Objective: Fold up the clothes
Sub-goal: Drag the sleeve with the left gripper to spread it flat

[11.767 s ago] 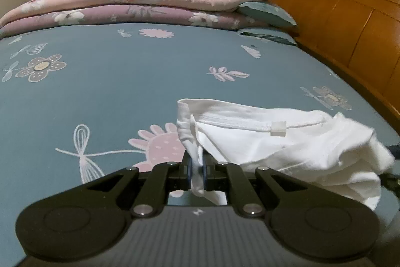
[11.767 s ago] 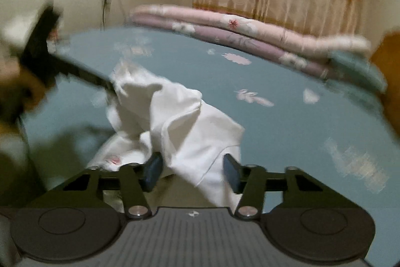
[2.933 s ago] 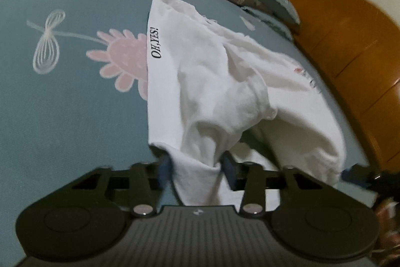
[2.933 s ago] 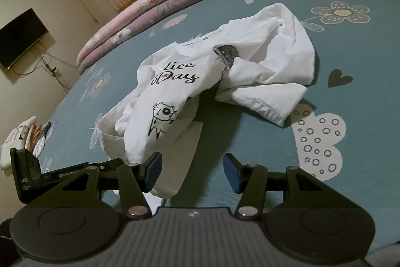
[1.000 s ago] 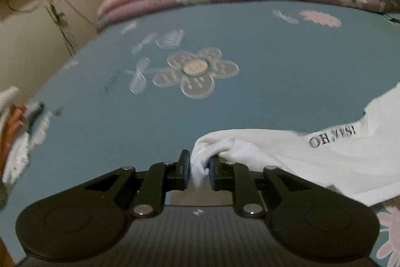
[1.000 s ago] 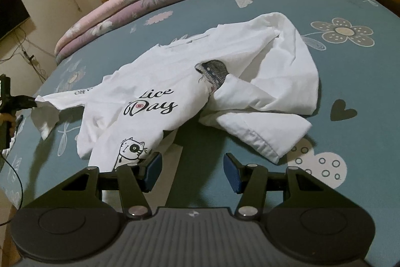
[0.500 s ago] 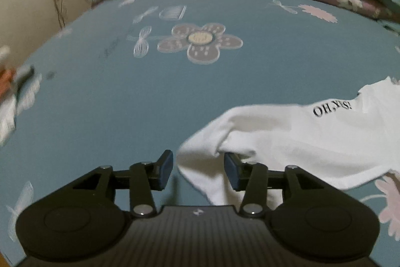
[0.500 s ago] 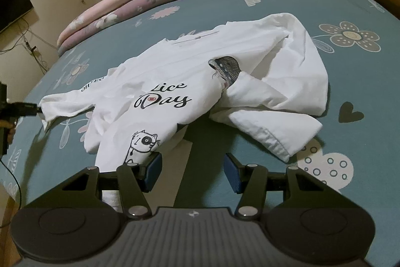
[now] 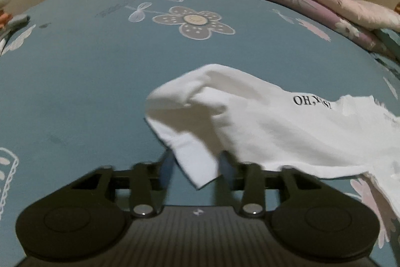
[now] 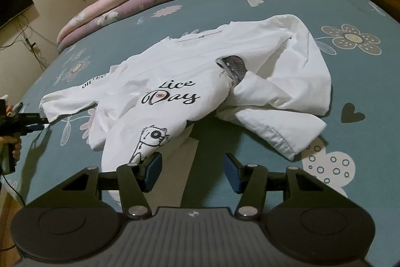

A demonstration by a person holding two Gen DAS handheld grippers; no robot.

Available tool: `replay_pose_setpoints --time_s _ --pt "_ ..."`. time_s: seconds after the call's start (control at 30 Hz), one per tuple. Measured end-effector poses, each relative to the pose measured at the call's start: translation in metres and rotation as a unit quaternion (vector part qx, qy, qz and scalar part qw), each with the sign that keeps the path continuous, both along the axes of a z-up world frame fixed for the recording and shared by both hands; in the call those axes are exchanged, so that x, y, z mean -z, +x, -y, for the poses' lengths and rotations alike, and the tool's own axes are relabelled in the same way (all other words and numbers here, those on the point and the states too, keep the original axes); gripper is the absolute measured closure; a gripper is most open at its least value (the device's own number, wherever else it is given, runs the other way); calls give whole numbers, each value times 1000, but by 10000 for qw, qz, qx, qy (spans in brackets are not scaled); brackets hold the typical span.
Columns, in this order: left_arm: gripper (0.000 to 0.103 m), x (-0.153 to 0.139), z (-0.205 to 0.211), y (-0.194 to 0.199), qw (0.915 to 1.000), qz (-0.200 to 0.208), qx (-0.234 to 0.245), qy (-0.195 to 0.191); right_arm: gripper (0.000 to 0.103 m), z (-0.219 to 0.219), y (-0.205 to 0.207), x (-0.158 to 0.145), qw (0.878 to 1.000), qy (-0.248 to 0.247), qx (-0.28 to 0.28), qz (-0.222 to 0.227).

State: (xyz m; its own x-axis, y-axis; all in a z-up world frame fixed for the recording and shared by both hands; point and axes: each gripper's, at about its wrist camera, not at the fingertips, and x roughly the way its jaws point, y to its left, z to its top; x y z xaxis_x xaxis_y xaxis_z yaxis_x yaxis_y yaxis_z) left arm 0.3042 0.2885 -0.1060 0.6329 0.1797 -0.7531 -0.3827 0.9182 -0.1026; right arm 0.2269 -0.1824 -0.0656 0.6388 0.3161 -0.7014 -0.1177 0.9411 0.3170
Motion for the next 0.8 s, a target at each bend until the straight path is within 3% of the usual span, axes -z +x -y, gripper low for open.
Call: replay_pose_setpoints --time_s 0.03,0.07,0.13,0.5,0.8 --pt "81 0 4 2 9999 -34 13 127 44 -2 -1 0 10000 -4 -20 7" --pt "95 -1 7 3 9998 -40 30 212 44 -3 -1 -1 10000 -16 -43 15" --pt "100 -6 5 0 9997 -8 50 219 44 -4 -3 -4 10000 -55 -64 37" --pt "101 -59 -40 -53 9974 221 -226 649 44 -5 -9 -15 9998 -28 -68 203" --pt "101 -88 -78 -65 9958 361 -476 695 44 -12 -10 -20 9996 -102 -74 259"
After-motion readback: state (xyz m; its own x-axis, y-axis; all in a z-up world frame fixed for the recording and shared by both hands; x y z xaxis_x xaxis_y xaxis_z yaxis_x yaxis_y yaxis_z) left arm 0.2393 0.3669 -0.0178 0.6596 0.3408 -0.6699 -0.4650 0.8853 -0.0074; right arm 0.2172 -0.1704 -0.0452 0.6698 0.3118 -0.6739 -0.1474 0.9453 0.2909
